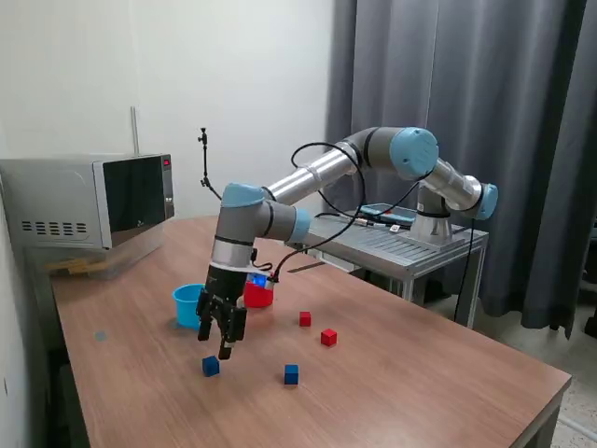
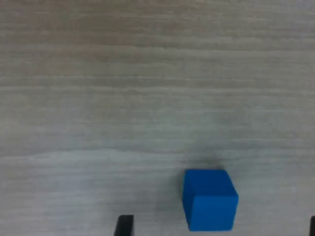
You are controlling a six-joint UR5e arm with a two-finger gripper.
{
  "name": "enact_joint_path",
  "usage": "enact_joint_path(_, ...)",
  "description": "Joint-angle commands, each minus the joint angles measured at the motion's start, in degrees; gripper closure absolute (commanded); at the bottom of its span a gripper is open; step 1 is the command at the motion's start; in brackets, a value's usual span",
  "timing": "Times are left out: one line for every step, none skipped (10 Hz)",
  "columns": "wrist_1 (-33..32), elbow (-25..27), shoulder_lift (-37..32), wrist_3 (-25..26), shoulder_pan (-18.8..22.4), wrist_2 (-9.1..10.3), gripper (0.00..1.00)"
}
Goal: Place red objects in the red bin, and blue objects in the blue bin.
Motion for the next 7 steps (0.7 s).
enact_joint_path(0.00,-1.53,1.47,-0.04,-0.01,0.00,0.00)
enact_joint_path(0.00,-2.41,2.17,-0.04,-0.09,0.00,0.00)
enact_joint_path(0.00,-2.59,2.35,-0.04,-0.09,0.00,0.00)
enact_joint_path(0.00,-3.38,2.88,-0.04,-0.09,0.00,0.00)
enact_joint_path(0.00,-3.91,3.23,-0.04,-0.09,0.00,0.00)
enact_joint_path(0.00,-4.09,3.58,-0.04,-0.09,0.00,0.00)
enact_joint_path(0.00,-4.09,3.67,-0.04,-0.09,-0.08,0.00)
